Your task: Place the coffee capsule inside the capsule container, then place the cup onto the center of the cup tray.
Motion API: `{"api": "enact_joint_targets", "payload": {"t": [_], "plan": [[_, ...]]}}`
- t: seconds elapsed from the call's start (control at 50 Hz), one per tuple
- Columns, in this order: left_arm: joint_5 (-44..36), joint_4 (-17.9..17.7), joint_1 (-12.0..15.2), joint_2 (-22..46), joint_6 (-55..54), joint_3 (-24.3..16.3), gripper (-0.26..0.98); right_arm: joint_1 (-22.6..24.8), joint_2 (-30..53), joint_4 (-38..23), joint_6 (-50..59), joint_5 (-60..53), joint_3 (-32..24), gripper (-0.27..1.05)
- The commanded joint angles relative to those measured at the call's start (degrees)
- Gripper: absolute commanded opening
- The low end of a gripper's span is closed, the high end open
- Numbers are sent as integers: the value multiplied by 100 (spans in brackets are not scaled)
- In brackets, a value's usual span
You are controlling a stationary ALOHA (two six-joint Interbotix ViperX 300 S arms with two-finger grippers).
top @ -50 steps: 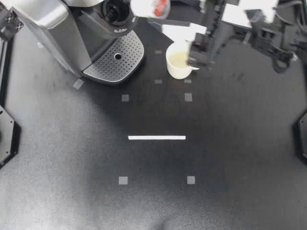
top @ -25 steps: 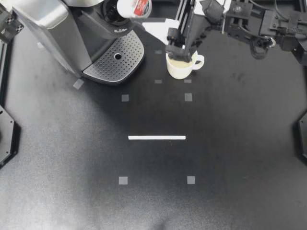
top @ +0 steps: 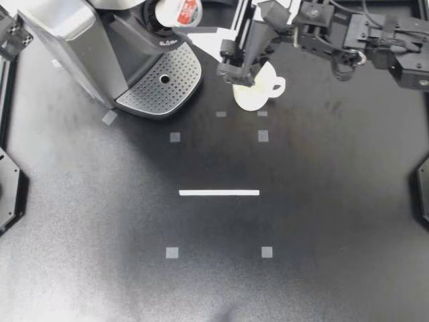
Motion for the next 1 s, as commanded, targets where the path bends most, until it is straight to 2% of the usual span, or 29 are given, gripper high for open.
{"api": "enact_joint_targets", "payload": {"t": [0.0, 0.98], "plan": [[18, 26, 9, 9, 0, -62, 18, -35, -53, -35, 0, -62, -149, 57], [18, 26, 9, 9, 0, -44, 18, -114, 281, -79, 0, -62, -334, 57]]}}
